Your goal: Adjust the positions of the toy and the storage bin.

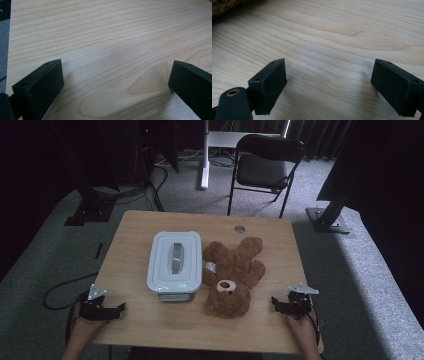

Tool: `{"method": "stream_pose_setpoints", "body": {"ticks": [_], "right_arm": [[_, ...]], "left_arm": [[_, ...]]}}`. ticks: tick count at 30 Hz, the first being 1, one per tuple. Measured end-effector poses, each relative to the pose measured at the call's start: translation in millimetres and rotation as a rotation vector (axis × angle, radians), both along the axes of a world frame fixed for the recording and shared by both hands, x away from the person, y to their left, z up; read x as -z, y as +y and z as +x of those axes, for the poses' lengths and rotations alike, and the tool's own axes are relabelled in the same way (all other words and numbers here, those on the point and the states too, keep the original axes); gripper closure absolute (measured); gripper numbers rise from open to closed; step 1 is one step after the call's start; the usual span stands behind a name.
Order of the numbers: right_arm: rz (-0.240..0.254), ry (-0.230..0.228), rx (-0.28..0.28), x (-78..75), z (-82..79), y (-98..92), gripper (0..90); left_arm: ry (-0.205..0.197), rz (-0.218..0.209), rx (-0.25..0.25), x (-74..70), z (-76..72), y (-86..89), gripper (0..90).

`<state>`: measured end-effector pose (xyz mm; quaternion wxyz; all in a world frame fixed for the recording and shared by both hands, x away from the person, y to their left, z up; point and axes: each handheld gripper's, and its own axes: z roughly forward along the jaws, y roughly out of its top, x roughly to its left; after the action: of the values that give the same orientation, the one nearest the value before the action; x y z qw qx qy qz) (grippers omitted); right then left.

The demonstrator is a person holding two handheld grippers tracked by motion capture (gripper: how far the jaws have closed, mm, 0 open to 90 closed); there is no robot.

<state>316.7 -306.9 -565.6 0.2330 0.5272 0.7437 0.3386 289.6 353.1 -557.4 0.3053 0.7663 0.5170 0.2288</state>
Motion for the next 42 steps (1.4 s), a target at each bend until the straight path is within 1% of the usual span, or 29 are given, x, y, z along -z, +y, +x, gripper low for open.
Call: {"method": "stream_pose_setpoints", "body": {"ticks": [5, 7, 9, 12, 13, 14, 16, 18, 20, 23, 25, 27, 29, 31, 36, 38, 40, 42], "right_arm": [[-0.003, 0.001, -0.021, -0.4, 3.4, 0.9, 12.1], [0.009, 0.009, -0.028, -1.5, 5.6, -0.1, 12.3], [0.037, 0.028, -0.023, -3.7, 9.3, -2.0, 12.4], [0.083, 0.013, -0.010, -8.2, 14.5, -2.2, 12.8], [0.105, 0.014, -0.016, -10.1, 16.8, -1.5, 12.8], [0.112, 0.012, -0.020, -12.4, 18.9, -0.1, 12.8], [0.115, 0.008, -0.031, -18.0, 23.2, 3.5, 12.8], [0.113, -0.008, -0.037, -25.1, 26.9, 7.4, 12.8], [0.124, -0.019, -0.055, -33.3, 31.3, 10.7, 12.8], [0.097, -0.047, -0.076, -47.8, 38.0, 14.4, 12.8], [0.101, -0.061, -0.080, -58.5, 42.2, 15.0, 12.8], [0.116, -0.071, -0.084, -68.4, 46.5, 15.6, 12.8], [0.130, -0.077, -0.089, -76.6, 50.9, 17.0, 12.8], [0.128, -0.088, -0.098, -83.1, 55.6, 19.4, 12.8], [0.125, -0.099, -0.111, -94.0, 70.5, 27.2, 12.8], [0.133, -0.103, -0.114, -96.1, 77.0, 30.1, 12.8], [0.125, -0.103, -0.113, -97.0, 84.6, 33.0, 12.8], [0.133, -0.098, -0.111, -97.4, 92.4, 35.7, 12.8]], "left_arm": [[0.001, -0.001, -0.001, -0.1, 0.1, -0.1, 0.5], [0.001, -0.001, -0.003, 0.0, 0.1, -0.3, 0.5], [0.001, -0.001, -0.011, 0.0, 0.3, -1.1, 0.5], [0.001, -0.002, -0.015, 0.0, 0.3, -1.4, 0.4], [0.000, -0.002, -0.015, 0.0, 0.3, -1.4, 0.4], [0.000, -0.002, -0.015, 0.1, 0.3, -1.5, 0.4], [0.000, -0.002, -0.015, 0.1, 0.3, -1.5, 0.4], [0.000, -0.002, -0.015, 0.0, 0.3, -1.5, 0.5], [0.000, -0.002, -0.015, 0.1, 0.3, -1.5, 0.4], [0.001, -0.002, -0.015, 0.0, 0.3, -1.5, 0.4], [0.001, -0.002, -0.015, 0.0, 0.3, -1.5, 0.4], [0.001, -0.002, -0.015, 0.0, 0.3, -1.5, 0.4], [0.001, -0.002, -0.015, 0.0, 0.3, -1.5, 0.4], [0.001, -0.002, -0.013, 0.0, 0.5, -1.4, 0.4], [0.001, -0.002, -0.012, 0.0, 0.5, -1.3, 0.4], [0.001, -0.002, -0.012, 0.0, 0.5, -1.3, 0.4], [0.001, -0.002, -0.012, 0.0, 0.5, -1.3, 0.4], [0.001, -0.001, -0.012, 0.0, 0.5, -1.3, 0.5]]}}
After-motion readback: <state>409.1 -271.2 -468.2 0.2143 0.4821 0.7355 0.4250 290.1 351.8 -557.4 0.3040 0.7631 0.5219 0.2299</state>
